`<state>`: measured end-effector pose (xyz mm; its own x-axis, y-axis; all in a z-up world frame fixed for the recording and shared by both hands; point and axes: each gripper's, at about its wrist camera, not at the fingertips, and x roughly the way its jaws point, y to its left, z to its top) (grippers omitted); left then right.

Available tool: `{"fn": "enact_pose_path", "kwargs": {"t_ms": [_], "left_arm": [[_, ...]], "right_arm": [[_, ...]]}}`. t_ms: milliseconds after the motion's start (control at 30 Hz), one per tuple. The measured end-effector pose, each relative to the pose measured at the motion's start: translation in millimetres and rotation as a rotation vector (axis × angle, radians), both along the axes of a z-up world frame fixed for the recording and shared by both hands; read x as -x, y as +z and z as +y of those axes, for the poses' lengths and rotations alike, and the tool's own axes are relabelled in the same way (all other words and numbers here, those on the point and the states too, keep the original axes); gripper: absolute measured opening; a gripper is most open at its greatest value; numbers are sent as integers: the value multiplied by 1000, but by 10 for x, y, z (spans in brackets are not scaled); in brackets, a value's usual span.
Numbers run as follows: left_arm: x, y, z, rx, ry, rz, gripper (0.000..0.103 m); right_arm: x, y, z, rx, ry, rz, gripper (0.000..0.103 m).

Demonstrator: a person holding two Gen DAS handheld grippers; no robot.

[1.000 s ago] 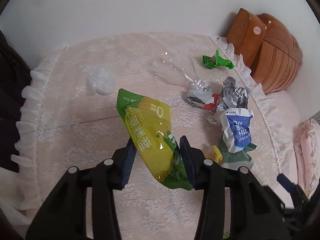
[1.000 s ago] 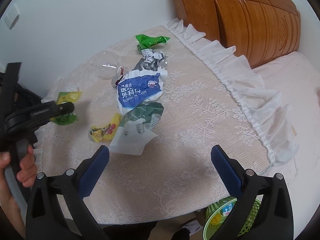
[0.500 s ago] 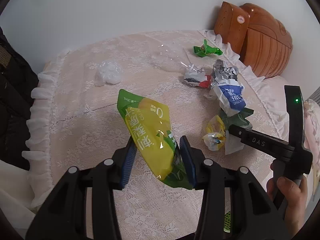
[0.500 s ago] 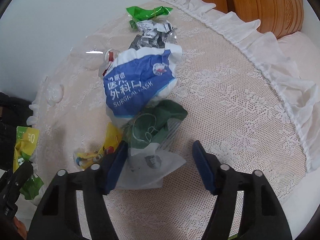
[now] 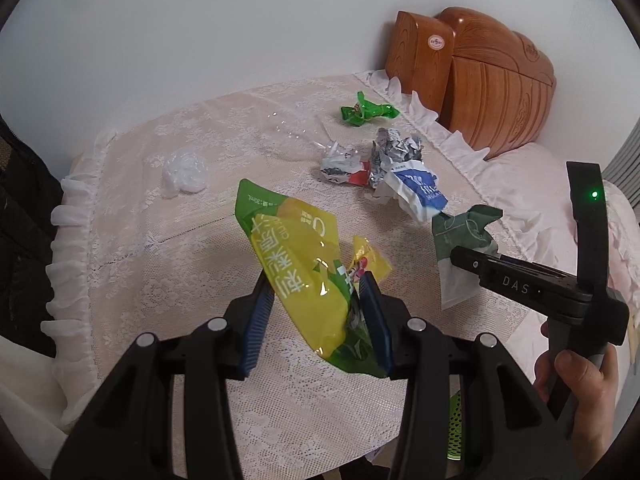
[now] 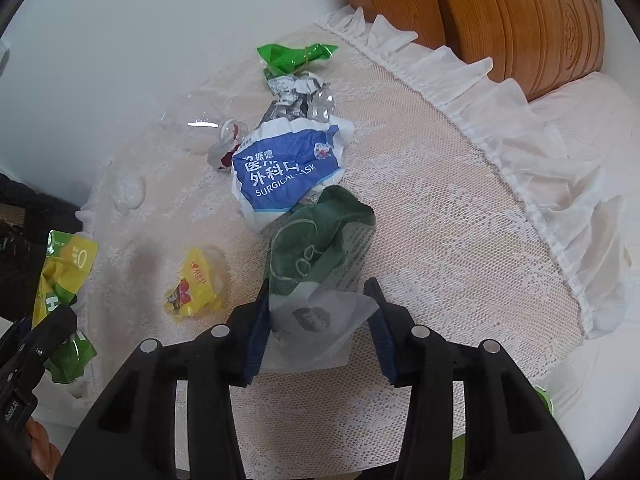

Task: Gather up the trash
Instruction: 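Grasp the green-yellow snack bag with the left gripper while the right gripper grasps the green-white bag, then carry both bags to the green wastebasket and release them with both grippers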

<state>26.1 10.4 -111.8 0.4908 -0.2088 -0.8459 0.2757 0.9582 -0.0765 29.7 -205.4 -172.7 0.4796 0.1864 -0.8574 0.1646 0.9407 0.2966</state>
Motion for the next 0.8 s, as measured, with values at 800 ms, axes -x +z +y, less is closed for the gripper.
{"fn": "enact_pose_path", "kwargs": {"t_ms": [800], "left_arm": [[1352, 362, -1505, 68, -400, -44, 43]], "right_arm": [[2029, 768, -958, 160, -175, -116, 47]]}}
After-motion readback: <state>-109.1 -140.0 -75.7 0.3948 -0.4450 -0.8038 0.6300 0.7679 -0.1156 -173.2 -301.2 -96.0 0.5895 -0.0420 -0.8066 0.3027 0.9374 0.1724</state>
